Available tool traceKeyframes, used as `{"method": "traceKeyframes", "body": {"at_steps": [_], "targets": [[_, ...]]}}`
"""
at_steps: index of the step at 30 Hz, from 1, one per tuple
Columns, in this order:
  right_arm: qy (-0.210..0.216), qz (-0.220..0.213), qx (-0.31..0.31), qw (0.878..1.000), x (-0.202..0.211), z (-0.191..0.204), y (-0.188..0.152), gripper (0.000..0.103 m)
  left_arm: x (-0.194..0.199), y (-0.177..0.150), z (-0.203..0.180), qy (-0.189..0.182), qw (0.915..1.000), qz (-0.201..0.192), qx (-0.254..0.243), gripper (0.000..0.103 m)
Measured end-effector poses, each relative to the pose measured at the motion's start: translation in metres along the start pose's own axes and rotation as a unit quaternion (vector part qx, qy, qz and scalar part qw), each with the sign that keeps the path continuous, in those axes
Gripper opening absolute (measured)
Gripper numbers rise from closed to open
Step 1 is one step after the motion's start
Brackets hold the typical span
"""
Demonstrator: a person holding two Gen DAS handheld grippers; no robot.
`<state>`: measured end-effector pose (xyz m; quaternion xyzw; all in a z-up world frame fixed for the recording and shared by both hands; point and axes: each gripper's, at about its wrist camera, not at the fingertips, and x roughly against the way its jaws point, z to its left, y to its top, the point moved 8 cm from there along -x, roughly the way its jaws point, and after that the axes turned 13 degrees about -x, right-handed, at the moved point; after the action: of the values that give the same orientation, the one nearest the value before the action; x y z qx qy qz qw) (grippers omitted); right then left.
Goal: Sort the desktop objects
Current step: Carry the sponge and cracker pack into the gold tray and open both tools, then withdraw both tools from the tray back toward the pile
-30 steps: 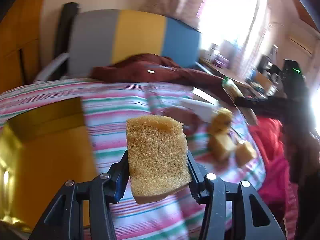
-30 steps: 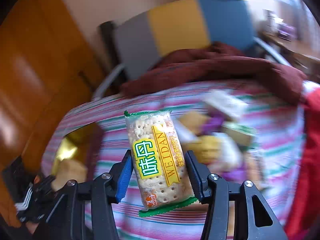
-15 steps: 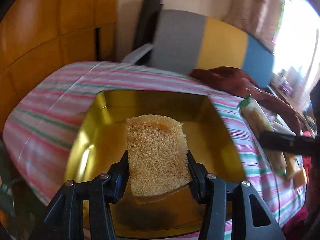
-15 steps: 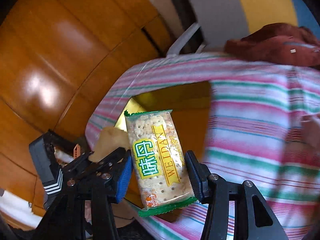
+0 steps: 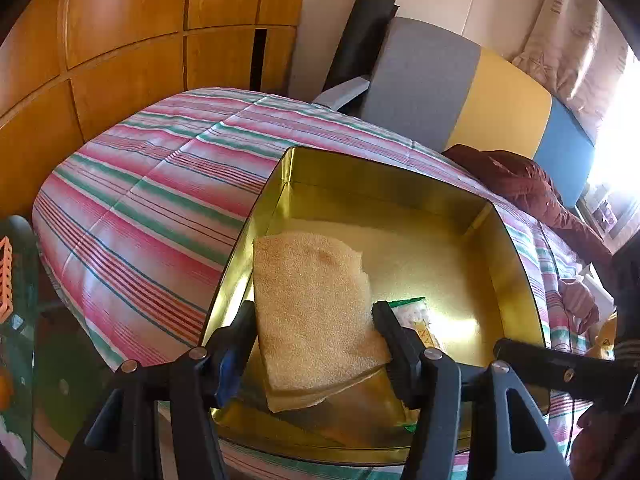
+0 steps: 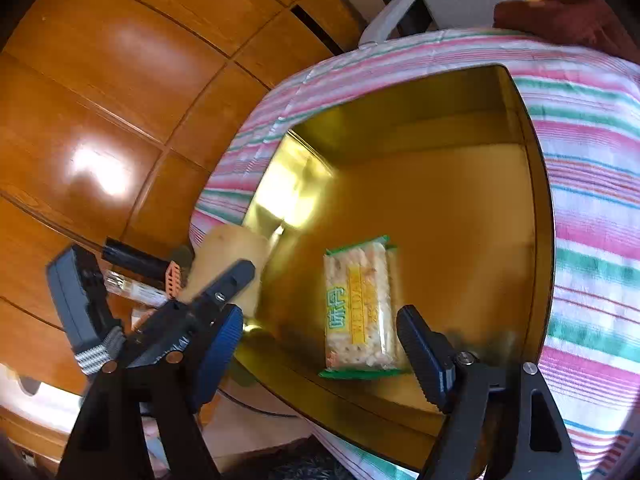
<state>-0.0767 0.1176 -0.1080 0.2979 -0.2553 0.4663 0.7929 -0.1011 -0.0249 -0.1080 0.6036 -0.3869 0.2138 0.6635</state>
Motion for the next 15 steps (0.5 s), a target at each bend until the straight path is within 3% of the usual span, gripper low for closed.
{"method": "traceKeyframes", "body": {"at_steps": [7,11,15], "targets": [[-0.072,0.0,0.03,0.997,-0.011,-0.004,-0.001,0.081,0.003,-0.003,0.001,0.028,0.9996,0.0,-0.001,0.08],[-0.128,-0.004,0.04,0.991,-0.014,-0.017,0.002,0.081,0.005,-0.001,-0.003,0.03,0.9995,-0.004,-0.011,0.083],[-0.154,-0.004,0.027,0.988,-0.012,-0.032,0.004,0.081,0.004,-0.002,-0.012,0.024,0.9994,-0.003,-0.024,0.084]]}}
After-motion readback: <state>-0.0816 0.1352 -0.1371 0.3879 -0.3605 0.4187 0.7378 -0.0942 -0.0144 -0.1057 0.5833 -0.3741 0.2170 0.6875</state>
